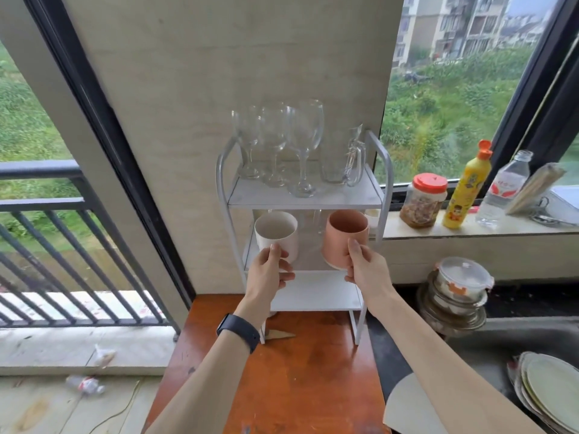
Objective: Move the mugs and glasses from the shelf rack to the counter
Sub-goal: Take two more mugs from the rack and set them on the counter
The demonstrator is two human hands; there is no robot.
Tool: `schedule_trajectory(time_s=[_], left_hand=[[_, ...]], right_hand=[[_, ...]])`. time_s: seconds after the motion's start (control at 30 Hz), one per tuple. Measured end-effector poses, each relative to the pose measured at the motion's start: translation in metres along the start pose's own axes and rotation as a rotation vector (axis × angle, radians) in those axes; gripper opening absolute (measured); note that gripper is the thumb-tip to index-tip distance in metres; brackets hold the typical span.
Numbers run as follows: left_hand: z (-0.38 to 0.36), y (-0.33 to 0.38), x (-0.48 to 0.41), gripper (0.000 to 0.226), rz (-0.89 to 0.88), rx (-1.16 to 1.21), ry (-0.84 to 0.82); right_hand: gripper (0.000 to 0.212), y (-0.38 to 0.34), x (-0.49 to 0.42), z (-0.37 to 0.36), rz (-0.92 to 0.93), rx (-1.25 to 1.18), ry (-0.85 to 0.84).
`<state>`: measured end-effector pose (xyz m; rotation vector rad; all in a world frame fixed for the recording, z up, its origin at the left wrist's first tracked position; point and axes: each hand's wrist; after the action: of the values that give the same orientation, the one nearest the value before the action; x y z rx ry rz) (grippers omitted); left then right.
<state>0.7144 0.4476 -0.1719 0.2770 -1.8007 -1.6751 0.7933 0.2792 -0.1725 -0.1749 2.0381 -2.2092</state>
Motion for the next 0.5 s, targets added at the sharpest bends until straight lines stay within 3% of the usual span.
schedule_trajectory(time_s=[0.33,0.5], left_hand=[[0.040,-0.030,0.056,0.038,-0.087,-0.094,-0.175],[0.038,-0.057,0.085,0.036,-0.104,-0.132,-0.284]], right_hand=[[0.044,0.021,0.077,0.005,0.187,0.075,0.020],[0.043,0.048,0.125,0.024,0.140,0.069,0.042]])
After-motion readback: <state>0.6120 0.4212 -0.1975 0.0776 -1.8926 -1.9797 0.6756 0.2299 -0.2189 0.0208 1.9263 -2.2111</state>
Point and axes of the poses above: each hand's wrist, its own x-axis away from the middle knuckle, its own z-axis out of the back of the hand, y = z × x, and after that the axes turned 7 degrees about z, right-handed
